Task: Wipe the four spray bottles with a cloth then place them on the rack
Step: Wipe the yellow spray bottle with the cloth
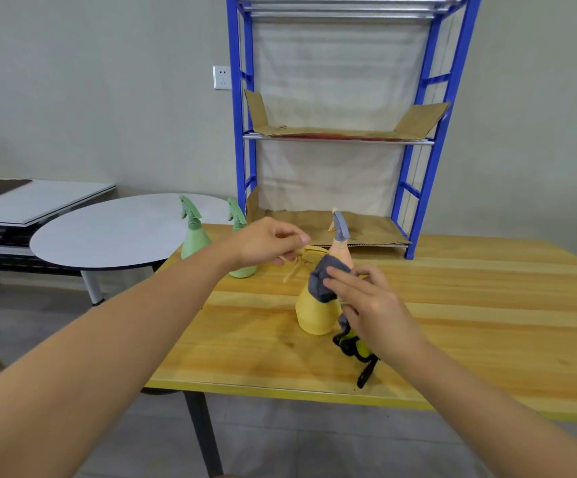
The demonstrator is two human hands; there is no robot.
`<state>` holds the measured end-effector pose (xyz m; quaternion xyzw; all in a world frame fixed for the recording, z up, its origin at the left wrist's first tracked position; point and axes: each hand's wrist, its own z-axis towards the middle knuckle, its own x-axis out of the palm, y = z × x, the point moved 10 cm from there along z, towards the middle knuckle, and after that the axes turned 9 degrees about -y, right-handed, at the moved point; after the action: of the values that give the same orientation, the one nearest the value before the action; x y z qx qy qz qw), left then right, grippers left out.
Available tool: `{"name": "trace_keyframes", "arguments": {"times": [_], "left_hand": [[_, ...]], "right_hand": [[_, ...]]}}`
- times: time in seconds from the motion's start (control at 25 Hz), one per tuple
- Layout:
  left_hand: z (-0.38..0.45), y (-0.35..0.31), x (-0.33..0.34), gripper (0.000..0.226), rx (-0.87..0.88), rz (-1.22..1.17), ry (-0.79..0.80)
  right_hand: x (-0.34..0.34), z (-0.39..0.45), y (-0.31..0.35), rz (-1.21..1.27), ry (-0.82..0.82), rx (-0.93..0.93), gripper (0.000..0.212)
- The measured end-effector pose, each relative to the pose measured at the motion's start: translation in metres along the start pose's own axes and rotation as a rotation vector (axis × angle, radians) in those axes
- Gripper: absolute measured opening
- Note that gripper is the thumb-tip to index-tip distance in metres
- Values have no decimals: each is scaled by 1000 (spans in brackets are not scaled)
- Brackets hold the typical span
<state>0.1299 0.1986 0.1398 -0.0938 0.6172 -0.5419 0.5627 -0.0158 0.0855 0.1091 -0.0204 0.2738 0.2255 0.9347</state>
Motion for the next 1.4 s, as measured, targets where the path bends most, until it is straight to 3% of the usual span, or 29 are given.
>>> {"name": "trace_keyframes", "arguments": {"times": [0.16, 0.28, 0.36, 0.44, 0.56, 0.72, 0.96, 1.24, 1.4], "left_hand": [[0, 0, 3, 26, 36, -51, -45], [1, 0, 3, 23, 26, -30, -43], [0, -2, 2, 22, 33, 5, -51], [1, -2, 3, 21, 38, 7, -42], [1, 0, 4, 23, 42, -8, -42], [0, 0, 2, 24, 42, 3, -46], [1, 0, 2, 24, 55, 14, -37], [1, -5, 4, 24, 80, 56, -48], [1, -5, 4, 24, 75, 110, -63]], "right_hand": [[9, 17, 9, -42, -80, 38, 48], [42, 6, 26, 122, 36, 63, 38], [52, -2, 40, 136, 91, -20, 36], [38, 5, 33, 66, 11, -47, 36], [25, 15, 14, 45, -96, 60, 33], [48, 2, 41, 7, 91, -97, 42], [3, 5, -16, -98, -58, 114, 52], [17, 17, 19, -87, -47, -67, 42], [13, -9, -27, -101, 4, 119, 52]]}}
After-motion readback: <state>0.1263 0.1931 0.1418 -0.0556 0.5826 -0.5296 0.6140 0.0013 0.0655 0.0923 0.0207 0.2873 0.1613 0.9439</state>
